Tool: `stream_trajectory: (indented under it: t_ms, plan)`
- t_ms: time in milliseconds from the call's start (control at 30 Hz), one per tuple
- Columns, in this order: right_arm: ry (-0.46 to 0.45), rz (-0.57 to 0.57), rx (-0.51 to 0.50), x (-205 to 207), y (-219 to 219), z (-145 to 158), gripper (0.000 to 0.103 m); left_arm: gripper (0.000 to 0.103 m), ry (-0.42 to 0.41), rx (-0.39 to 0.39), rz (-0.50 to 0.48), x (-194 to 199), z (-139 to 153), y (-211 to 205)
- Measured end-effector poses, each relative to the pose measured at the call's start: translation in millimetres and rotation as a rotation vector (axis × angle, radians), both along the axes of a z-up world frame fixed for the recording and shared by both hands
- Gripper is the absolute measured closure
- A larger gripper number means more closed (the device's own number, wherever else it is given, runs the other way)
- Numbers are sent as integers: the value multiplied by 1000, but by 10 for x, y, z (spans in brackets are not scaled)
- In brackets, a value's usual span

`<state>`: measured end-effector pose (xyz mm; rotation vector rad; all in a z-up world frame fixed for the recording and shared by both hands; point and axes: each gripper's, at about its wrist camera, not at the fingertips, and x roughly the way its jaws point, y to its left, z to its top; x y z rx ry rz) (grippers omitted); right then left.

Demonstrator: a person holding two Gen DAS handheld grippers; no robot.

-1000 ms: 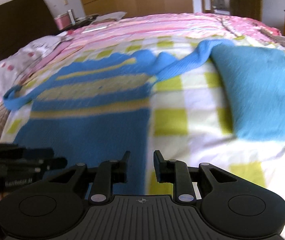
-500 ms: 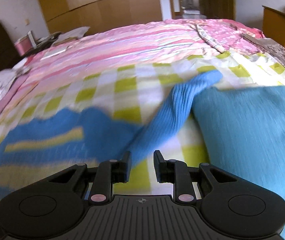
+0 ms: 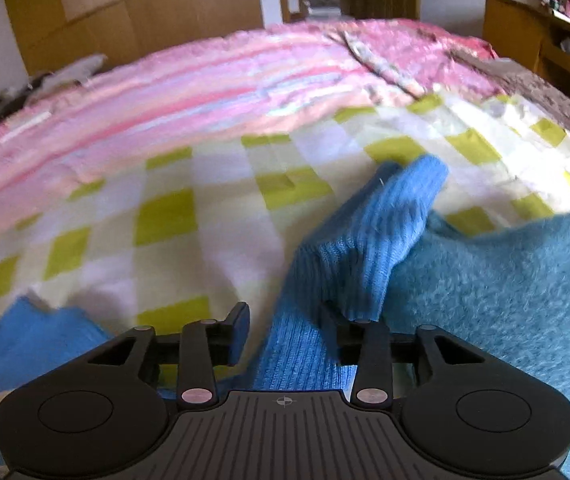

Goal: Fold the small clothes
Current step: 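Release the hem and grasp the sleeve cuff with the right gripper, then fold the held sleeve across the sweater body with the right gripper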

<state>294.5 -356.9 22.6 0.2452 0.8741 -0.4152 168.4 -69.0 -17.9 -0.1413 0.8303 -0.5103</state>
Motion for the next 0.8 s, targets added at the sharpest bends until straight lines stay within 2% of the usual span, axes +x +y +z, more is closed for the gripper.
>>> stream_trajectory:
  t_ms: [133,167,200,267,467,567,667,733,800]
  plan:
    - [-8,-8,-38,-32,-3,-45,70,57,-3,-3,-1,-13,16,30]
    - [-5,-3,-42,-38,1,-42,75,57,-2,-4,1,-10,19,34]
    - [1,1,-49,-33,4,-30,85,57,-2,-6,3,-12,26,46]
    - [2,10,-41,-50,-8,15,93,57,-5,-12,5,-24,47,73]
    - [-185,89,113,-313,131,471,94,56,-34,-21,27,-61,153,196]
    - [-310,240,189,-588,465,782,94,56,-40,-16,64,-80,198,331]
    - [-370,449,218,-901,886,925,94,56,-31,-10,115,-119,217,529]
    - [-339,583,197,-1075,1181,821,93,56,-19,0,153,-167,204,682]
    - [-245,680,164,-1163,1410,560,92,55,2,15,191,-216,154,859]
